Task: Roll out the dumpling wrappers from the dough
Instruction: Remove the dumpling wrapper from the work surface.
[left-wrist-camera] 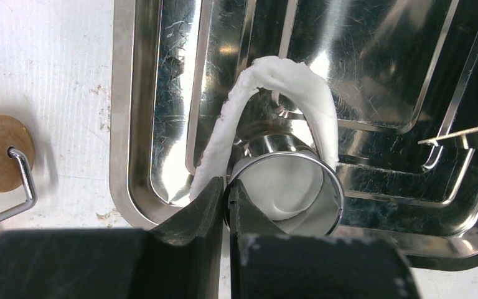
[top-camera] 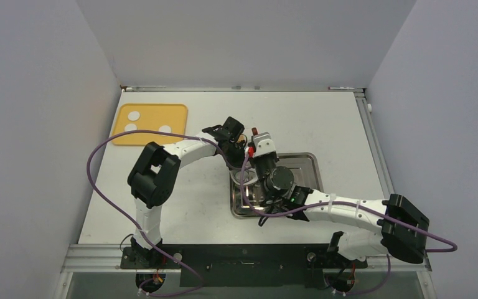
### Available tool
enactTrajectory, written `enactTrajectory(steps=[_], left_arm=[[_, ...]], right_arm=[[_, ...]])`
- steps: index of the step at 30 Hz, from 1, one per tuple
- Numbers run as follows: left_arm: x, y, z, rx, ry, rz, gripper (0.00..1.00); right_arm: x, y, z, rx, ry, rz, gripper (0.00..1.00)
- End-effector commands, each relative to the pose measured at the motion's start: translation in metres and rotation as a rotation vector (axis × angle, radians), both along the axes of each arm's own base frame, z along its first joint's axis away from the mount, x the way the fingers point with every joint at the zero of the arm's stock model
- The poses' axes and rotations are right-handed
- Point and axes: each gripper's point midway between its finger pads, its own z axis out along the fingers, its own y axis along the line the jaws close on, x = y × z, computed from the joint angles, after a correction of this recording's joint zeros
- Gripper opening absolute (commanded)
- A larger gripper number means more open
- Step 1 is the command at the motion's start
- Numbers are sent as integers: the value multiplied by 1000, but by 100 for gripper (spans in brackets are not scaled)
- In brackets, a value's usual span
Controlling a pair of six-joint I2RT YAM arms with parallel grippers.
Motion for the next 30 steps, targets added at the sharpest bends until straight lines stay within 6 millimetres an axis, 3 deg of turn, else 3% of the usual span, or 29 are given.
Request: enactTrajectory(steps=[1, 11, 18, 26, 27, 30], left_arm=[[-7, -6, 2, -9, 25, -36, 0], [-9, -7, -3, -9, 58, -14, 0], [-10, -6, -2, -9, 58, -13, 0], [-10, -7, 0, -13, 63, -9, 0], [-10, -8, 2, -17, 62, -9, 1], [-6, -10, 10, -34, 47, -5, 23]], right_arm=[[-1, 1, 34, 186, -99, 35, 8], [-13, -20, 12, 222, -250, 26, 8], [-20, -30, 21, 239, -292, -14, 8], [-20, -57, 29, 299, -302, -95, 8], [-18, -58, 29, 305, -285, -92, 8], [-4, -61, 19, 319, -186, -74, 8]])
